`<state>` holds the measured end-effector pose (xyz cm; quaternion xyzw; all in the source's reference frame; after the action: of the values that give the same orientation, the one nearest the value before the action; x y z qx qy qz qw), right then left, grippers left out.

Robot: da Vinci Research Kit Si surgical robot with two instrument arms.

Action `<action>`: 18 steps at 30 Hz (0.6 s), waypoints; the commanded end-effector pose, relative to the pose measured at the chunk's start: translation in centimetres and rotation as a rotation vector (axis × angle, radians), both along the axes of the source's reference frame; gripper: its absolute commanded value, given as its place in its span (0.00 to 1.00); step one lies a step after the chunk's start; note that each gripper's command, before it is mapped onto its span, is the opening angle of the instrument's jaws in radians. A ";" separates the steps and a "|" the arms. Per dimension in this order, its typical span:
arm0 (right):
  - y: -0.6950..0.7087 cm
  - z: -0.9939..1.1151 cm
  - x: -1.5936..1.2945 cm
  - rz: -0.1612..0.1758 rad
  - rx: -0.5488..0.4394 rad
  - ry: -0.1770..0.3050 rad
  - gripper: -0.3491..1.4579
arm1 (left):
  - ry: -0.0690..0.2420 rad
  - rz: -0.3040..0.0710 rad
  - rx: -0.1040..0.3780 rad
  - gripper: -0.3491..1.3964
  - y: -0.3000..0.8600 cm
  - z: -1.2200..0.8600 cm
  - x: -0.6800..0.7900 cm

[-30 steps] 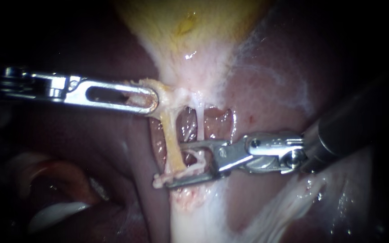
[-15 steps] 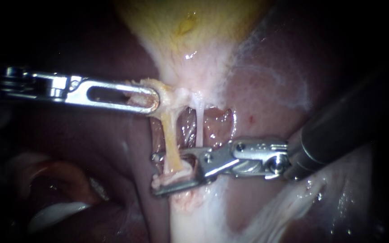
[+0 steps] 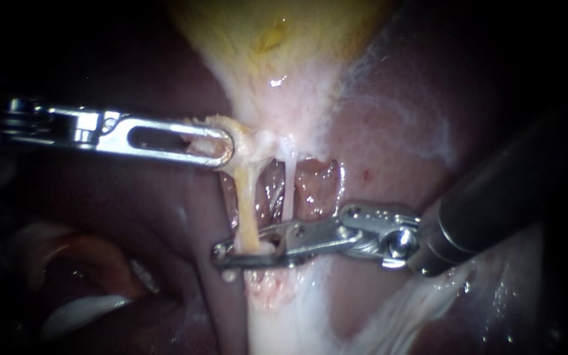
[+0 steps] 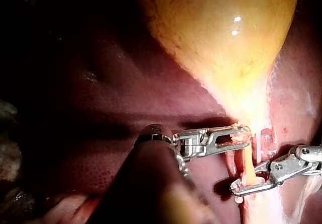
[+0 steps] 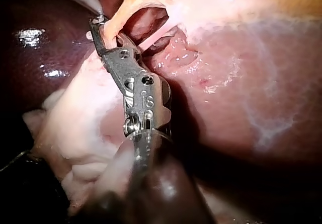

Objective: Clipping second clip left tube

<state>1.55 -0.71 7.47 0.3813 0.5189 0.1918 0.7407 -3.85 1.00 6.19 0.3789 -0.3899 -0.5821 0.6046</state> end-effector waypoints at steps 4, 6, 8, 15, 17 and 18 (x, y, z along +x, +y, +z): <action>0.04 -0.03 -0.03 0.001 0.031 -0.006 0.00 | 0.000 0.000 0.000 0.00 0.00 0.00 0.00; 0.03 -0.02 -0.04 0.003 0.041 -0.010 0.00 | 0.000 0.000 0.000 0.00 0.00 0.00 0.00; 0.03 -0.02 -0.04 0.003 0.046 -0.012 0.00 | 0.000 0.000 0.000 0.00 0.00 0.00 0.00; 0.02 -0.02 -0.06 0.004 0.046 -0.009 0.00 | 0.000 0.000 0.000 0.00 0.00 0.00 0.00; 0.02 -0.02 -0.06 0.003 0.046 -0.009 0.00 | 0.000 0.000 0.000 0.00 0.00 0.00 0.00; 0.02 -0.02 -0.06 0.003 0.046 -0.009 0.00 | 0.000 0.000 0.000 0.00 0.00 0.00 0.00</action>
<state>1.49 -0.69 7.46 0.3969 0.5110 0.2064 0.7340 -3.85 1.00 6.20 0.3789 -0.3899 -0.5821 0.6047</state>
